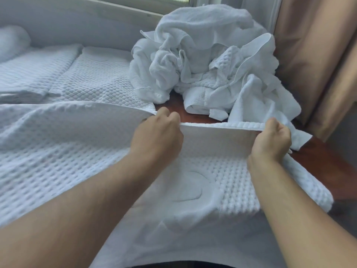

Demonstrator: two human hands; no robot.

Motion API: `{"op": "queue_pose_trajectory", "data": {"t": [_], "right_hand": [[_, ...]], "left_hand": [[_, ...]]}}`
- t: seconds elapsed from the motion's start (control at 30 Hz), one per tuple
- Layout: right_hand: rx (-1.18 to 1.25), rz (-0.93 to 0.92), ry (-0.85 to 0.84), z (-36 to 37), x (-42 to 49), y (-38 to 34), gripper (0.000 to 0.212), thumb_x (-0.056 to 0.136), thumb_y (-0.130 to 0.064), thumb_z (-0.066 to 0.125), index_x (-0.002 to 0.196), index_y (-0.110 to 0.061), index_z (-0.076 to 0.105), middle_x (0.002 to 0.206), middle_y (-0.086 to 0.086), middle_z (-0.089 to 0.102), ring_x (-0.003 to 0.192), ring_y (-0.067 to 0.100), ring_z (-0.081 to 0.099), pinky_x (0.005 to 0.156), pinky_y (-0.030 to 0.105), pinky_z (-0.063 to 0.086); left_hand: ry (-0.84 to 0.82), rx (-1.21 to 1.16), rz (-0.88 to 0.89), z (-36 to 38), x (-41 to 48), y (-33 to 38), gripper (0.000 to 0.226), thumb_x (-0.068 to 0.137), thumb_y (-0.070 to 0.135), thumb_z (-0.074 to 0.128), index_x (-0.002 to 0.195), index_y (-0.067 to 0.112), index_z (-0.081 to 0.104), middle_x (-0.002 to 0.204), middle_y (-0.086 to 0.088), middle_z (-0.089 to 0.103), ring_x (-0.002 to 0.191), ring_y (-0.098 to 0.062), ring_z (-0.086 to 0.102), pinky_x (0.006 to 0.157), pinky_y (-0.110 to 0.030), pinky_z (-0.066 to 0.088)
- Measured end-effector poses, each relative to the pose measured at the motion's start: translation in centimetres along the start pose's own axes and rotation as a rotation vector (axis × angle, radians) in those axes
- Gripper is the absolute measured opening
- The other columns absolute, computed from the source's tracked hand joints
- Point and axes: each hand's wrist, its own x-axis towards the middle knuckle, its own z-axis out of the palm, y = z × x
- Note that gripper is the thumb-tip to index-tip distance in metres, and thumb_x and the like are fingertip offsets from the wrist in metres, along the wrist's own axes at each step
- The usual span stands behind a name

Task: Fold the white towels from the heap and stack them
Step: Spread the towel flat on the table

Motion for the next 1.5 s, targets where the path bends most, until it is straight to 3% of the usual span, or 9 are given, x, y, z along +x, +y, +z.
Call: {"op": "queue_pose_trajectory", "data": {"t": [0.23,0.43,0.53,0.67,0.9,1.03,1.17,1.33,1.5], "right_hand": [[-0.08,-0.028,-0.056,0.0,-0.3,-0.1,0.014,0.088,-0.025,0.064,0.087,-0.027,0.05,0.089,-0.005,0.062,0.071,0.005,0.057,0.045,0.003,0.036],[-0.182,0.033,-0.276,-0.7,0.1,-0.7,0.021,0.089,-0.018,0.055,0.108,-0.026,0.061,0.104,-0.008,0.062,0.093,0.01,0.06,0.066,0.022,0.043],[-0.632,-0.116,-0.606,-2.3,0.9,-2.1,0.026,0.095,-0.018,0.051,0.114,-0.029,0.065,0.119,-0.004,0.064,0.099,0.017,0.058,0.069,0.023,0.043],[-1.223,-0.48,-0.573,-5.9,-1.4,-2.4,0.045,0.097,-0.036,0.046,0.141,-0.028,0.054,0.133,0.006,0.064,0.125,0.031,0.054,0.1,0.044,0.04],[-0.323,-0.276,-0.085,-10.3,-2.9,-0.4,0.021,0.096,-0.03,0.06,0.107,-0.017,0.072,0.078,-0.026,0.061,0.084,-0.018,0.057,0.069,-0.007,0.031],[-0.195,-0.116,-0.031,-10.2,-1.3,-0.6,0.017,0.089,-0.018,0.062,0.105,-0.024,0.059,0.101,-0.012,0.06,0.097,0.007,0.059,0.074,0.003,0.04],[-0.214,-0.155,0.066,-10.1,-1.4,-0.7,0.031,0.083,-0.004,0.055,0.11,-0.02,0.057,0.089,-0.016,0.052,0.076,-0.014,0.055,0.06,-0.002,0.034],[-0.562,-0.219,-0.266,-9.8,-0.3,-0.2,0.033,0.084,-0.009,0.058,0.116,-0.021,0.058,0.101,-0.005,0.054,0.08,0.004,0.051,0.062,0.012,0.034],[-0.505,-0.133,-0.136,-10.9,1.3,-0.2,0.043,0.086,-0.007,0.055,0.127,-0.018,0.059,0.133,0.008,0.056,0.12,0.025,0.053,0.096,0.03,0.041]], "left_hand": [[0.068,0.088,0.095,-0.6,-4.8,1.9,0.009,0.087,0.016,0.059,0.078,0.017,0.058,0.082,-0.004,0.054,0.062,-0.034,0.056,0.07,-0.036,0.036],[0.065,-0.015,0.111,0.3,-5.6,1.3,0.014,0.083,0.019,0.062,0.072,0.013,0.055,0.077,-0.006,0.052,0.067,-0.034,0.055,0.065,-0.037,0.041],[0.082,0.001,0.147,0.2,-5.4,1.6,0.022,0.076,0.015,0.067,0.066,0.014,0.047,0.07,-0.007,0.049,0.058,-0.035,0.053,0.058,-0.037,0.04],[0.115,0.034,0.17,-0.1,-5.6,1.7,0.019,0.07,0.013,0.07,0.063,0.012,0.053,0.064,-0.007,0.051,0.049,-0.034,0.052,0.056,-0.034,0.04],[0.255,-0.097,0.447,-0.7,-6.0,1.7,0.004,0.077,0.013,0.063,0.074,0.01,0.064,0.07,-0.005,0.054,0.055,-0.032,0.049,0.057,-0.035,0.042],[0.273,-0.126,0.566,-1.1,-6.3,1.8,0.016,0.083,0.024,0.064,0.071,0.014,0.065,0.066,-0.002,0.055,0.056,-0.03,0.05,0.05,-0.034,0.042],[0.208,-0.069,0.548,-1.1,-6.4,1.8,0.032,0.081,0.037,0.07,0.057,0.018,0.059,0.053,0.003,0.049,0.048,-0.026,0.048,0.047,-0.024,0.033],[0.089,-0.067,0.564,-0.7,-6.3,1.5,0.04,0.079,0.043,0.074,0.053,0.017,0.058,0.05,0.003,0.051,0.047,-0.024,0.05,0.046,-0.022,0.034],[0.077,-0.107,0.512,-0.8,-6.4,1.8,0.037,0.083,0.049,0.059,0.062,0.021,0.07,0.056,0.004,0.055,0.05,-0.025,0.055,0.044,-0.031,0.047]]}}
